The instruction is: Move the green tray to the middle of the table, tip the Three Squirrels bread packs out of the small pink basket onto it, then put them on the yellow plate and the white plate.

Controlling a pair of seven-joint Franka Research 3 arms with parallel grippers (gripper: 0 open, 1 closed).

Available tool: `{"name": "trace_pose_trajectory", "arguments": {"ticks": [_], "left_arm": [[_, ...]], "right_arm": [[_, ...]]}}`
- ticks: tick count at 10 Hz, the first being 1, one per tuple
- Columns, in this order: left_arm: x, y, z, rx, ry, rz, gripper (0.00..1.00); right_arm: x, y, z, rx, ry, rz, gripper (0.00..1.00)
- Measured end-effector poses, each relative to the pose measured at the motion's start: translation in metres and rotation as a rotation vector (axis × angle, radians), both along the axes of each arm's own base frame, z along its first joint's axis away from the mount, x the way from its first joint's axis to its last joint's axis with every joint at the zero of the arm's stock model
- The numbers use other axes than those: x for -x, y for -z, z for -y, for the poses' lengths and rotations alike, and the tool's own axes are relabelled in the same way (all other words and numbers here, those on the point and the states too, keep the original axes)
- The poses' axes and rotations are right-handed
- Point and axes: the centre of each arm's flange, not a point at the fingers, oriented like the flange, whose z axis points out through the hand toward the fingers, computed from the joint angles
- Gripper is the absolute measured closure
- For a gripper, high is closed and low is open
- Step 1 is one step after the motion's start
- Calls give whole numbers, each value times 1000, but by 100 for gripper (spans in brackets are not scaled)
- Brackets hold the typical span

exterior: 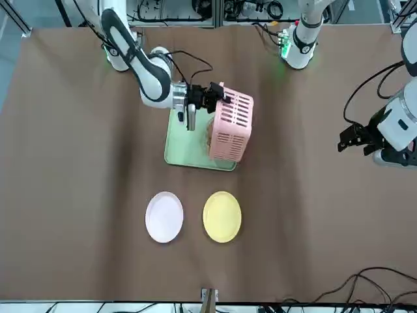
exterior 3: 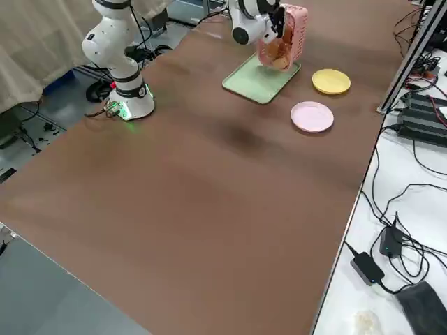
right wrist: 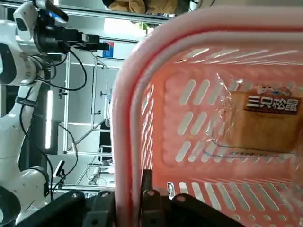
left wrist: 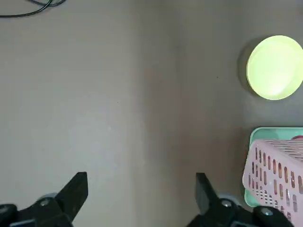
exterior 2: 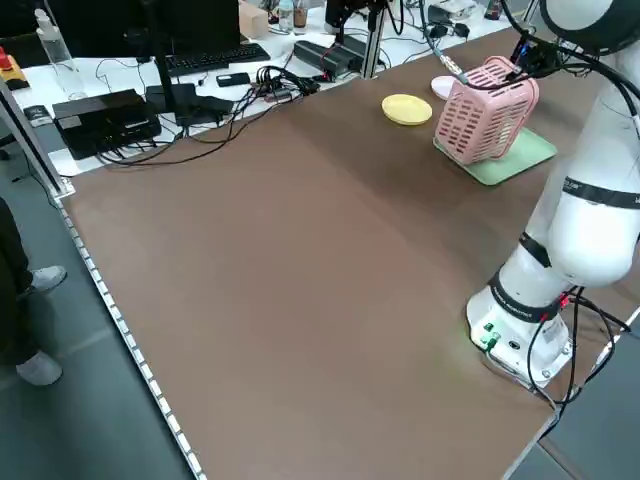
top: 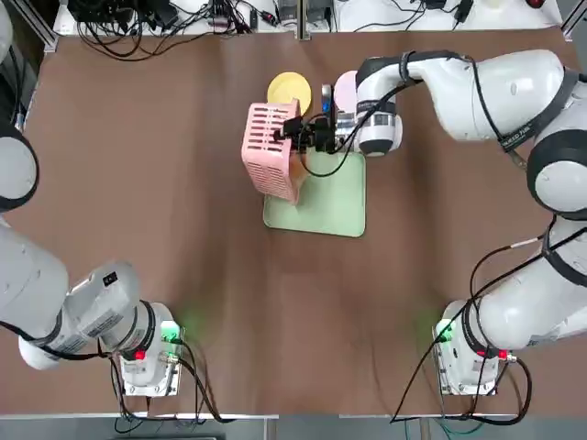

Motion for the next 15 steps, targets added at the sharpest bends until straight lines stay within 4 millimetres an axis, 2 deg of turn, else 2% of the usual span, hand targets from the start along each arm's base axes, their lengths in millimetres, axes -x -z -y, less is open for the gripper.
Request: {"name": "trace_pose_trajectory", "arguments": {"ticks": [3,5,15], "left_arm": [[0,0,1,0,1,0,0],[0,0,1,0,1,0,0],[0,0,0,-47,21,6,0]], "right_arm": [[11,17,-6,-42,-19,21,93],[11,23,-3,-71,-20,19,93],[6,40,31,-169,-2,-2,93]]}}
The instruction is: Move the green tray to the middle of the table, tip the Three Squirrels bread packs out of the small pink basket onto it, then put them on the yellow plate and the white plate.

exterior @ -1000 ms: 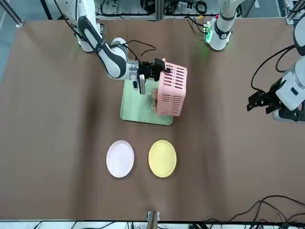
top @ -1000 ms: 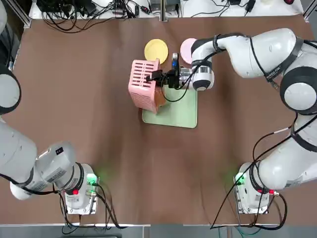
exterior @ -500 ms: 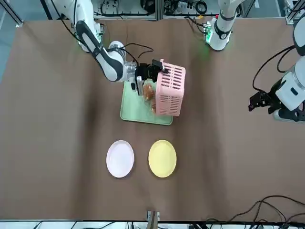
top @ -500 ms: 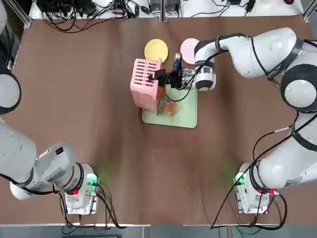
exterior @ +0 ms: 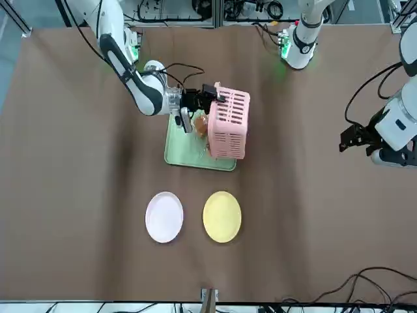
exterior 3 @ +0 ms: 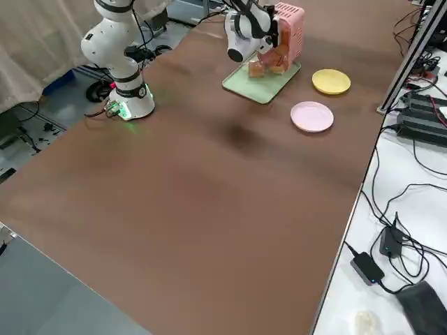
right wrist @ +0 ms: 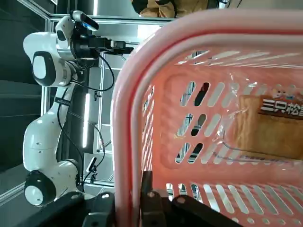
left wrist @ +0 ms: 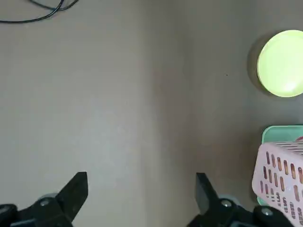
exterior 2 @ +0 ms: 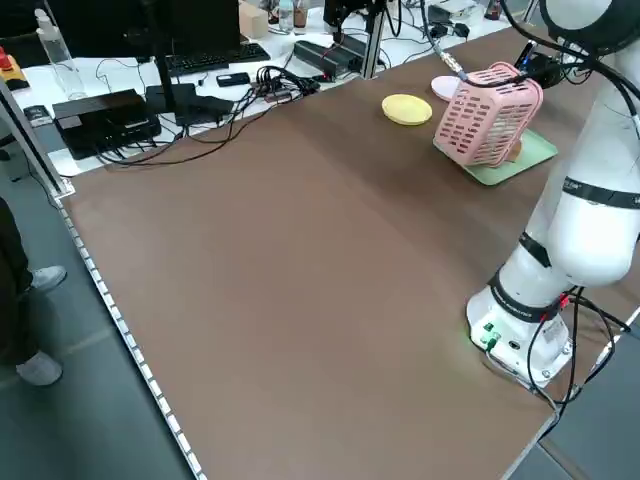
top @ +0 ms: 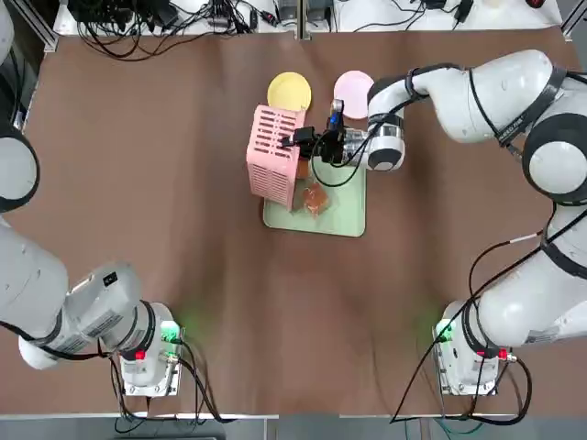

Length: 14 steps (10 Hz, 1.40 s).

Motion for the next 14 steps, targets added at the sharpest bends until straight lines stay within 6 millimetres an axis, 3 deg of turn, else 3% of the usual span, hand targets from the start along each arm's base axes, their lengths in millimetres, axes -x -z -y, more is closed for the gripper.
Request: {"name": "trace_pose_trajectory", "arguments": {"ticks": [11,14], "left_arm": [[0,1,0,-1,-2,-5,0],[1,2,0,-2,-3,-15,0]], "right_arm": [[2,31,71,-109,-59,95,93],[-5,36,94,-125,-89,124,93]]}}
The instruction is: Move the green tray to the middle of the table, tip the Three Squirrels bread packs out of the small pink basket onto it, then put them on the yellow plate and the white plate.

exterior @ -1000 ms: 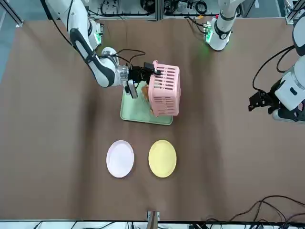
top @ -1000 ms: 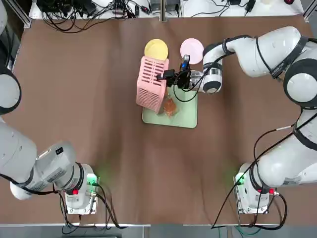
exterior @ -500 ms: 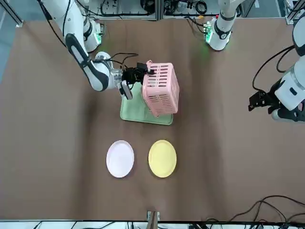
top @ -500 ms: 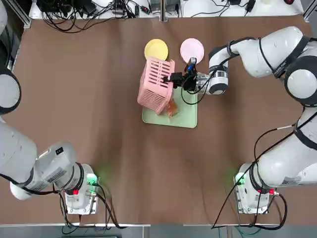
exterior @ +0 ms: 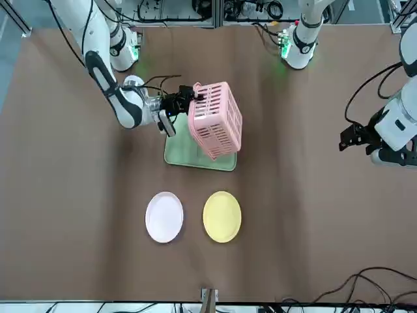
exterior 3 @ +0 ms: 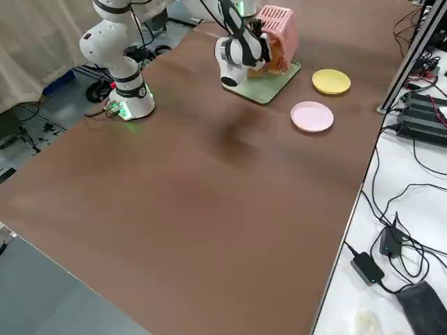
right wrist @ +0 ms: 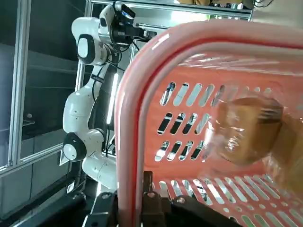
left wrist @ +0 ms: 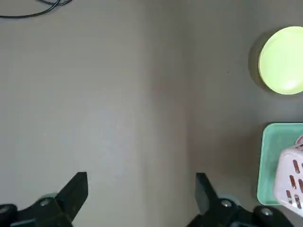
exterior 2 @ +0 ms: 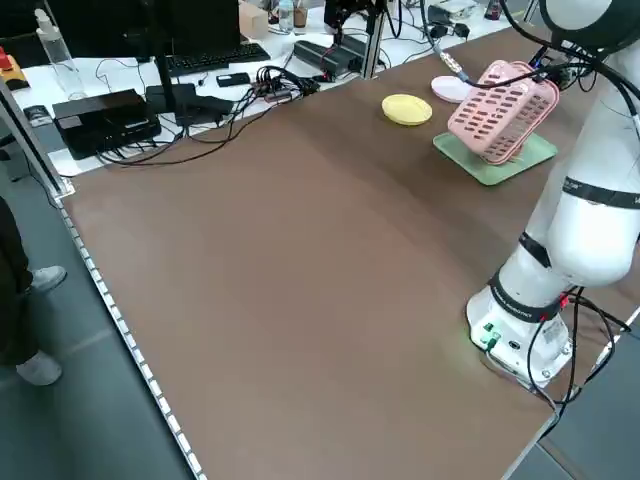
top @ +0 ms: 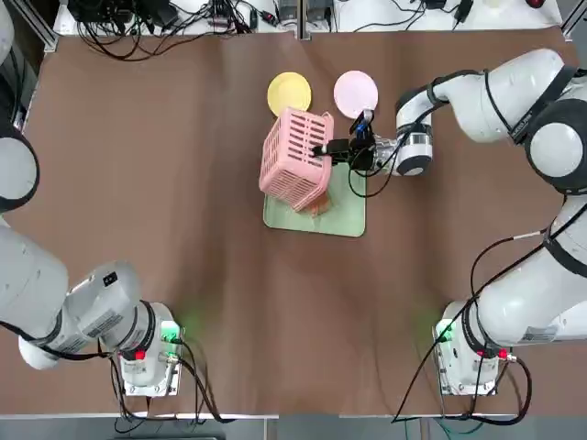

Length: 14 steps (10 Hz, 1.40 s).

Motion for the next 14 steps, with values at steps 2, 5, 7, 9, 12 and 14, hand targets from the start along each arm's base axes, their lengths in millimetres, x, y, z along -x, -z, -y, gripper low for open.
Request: {"name": "trace_pose_trajectory", "arguments": {"ticks": [2,5,7,9,12,14], "left_arm": [[0,0,0,0,0,0,0],[0,0,0,0,0,0,0],[0,0,0,0,0,0,0],[0,0,0,0,0,0,0],[0,0,0,0,1,0,0],[0,0,0,0,1,0,0]], "right_arm": [[-1,5,16,-7,-20,11,93],[8,12,29,-21,-30,23,93],[11,15,35,-27,-42,38,93],[14,16,36,-32,-44,43,93],[17,16,31,-38,-52,40,93],[14,15,25,-65,-48,35,93]]}}
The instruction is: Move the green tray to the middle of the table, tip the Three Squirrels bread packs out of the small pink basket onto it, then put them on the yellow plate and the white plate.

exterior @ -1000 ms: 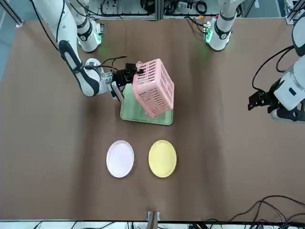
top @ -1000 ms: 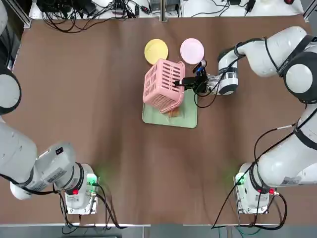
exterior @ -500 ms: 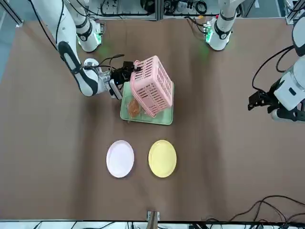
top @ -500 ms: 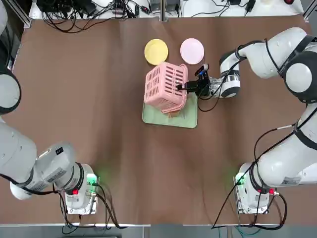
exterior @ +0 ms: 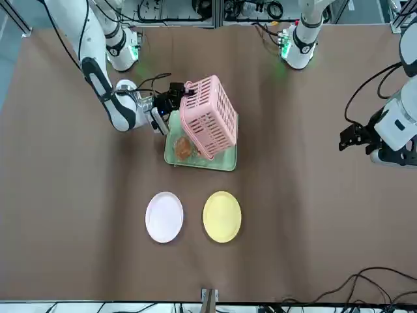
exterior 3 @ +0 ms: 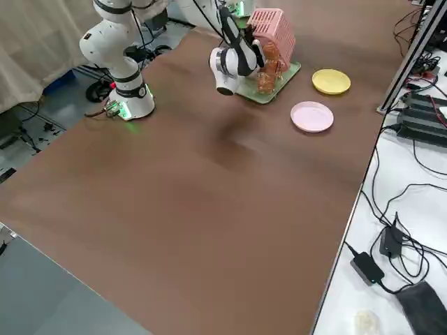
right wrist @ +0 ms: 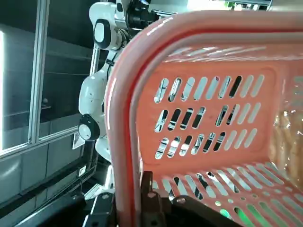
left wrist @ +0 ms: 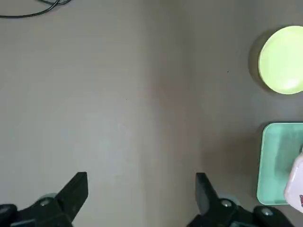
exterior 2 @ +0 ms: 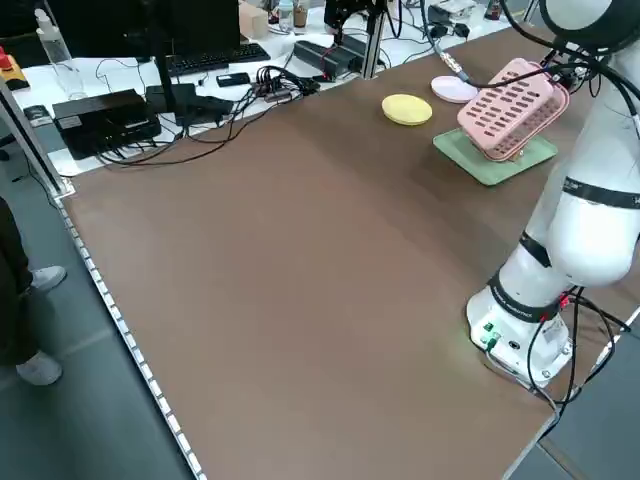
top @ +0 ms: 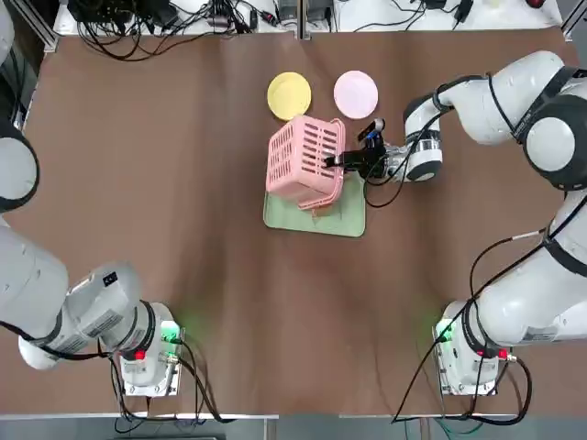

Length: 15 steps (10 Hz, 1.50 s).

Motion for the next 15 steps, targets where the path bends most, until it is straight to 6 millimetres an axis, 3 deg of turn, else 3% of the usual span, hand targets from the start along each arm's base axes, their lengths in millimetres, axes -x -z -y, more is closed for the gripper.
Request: {"name": "trace_pose_trajectory", "arguments": {"ticks": [5,7,11,15], "left_arm": [[0,0,0,-5,1,1,0],[0,0,0,-6,1,1,0],[0,0,0,-6,2,1,0],[0,0,1,-6,4,1,0]], "right_arm": [[-3,10,-12,-102,7,-25,93],[-9,13,-2,-101,13,-20,93],[-24,20,54,-84,-27,22,93],[-15,27,48,-124,-34,22,93]]}}
